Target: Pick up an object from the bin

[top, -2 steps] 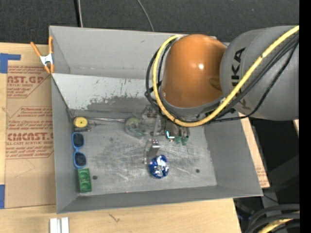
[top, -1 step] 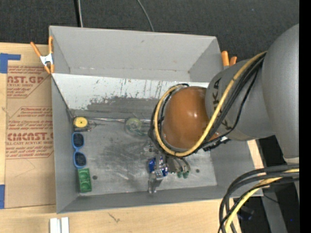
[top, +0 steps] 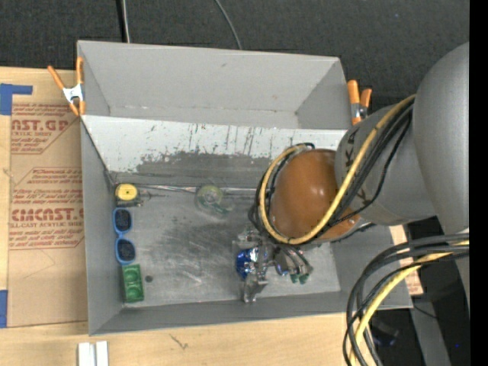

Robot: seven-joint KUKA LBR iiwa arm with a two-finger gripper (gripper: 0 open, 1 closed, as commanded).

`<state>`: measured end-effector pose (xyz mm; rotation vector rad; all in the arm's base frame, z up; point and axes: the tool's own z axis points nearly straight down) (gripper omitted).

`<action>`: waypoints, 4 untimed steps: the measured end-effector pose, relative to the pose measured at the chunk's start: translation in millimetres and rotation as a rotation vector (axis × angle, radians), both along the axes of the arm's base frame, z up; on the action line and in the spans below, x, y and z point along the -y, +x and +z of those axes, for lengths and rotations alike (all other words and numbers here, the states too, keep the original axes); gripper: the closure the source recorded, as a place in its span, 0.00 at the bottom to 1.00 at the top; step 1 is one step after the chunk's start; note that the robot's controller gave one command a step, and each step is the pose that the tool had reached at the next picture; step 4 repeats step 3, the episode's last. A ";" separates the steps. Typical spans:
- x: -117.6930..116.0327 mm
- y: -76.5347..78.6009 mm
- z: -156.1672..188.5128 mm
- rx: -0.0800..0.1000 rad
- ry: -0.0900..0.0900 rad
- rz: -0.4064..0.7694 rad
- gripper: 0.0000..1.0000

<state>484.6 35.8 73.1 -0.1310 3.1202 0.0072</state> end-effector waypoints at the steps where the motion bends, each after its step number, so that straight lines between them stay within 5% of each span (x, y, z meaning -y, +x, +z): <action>1: 41.7 2.7 -1.0 -0.011 0.000 -0.163 0.00; 2: 41.6 3.4 0.1 -0.011 0.000 -0.163 1.00; 3: 32.4 16.5 133.0 -0.010 -0.002 -0.175 1.00; 4: 32.4 16.5 133.0 -0.010 -0.002 -0.175 1.00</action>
Offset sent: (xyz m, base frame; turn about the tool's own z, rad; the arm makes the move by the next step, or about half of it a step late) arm 0.0005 -0.0437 -0.0031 0.1647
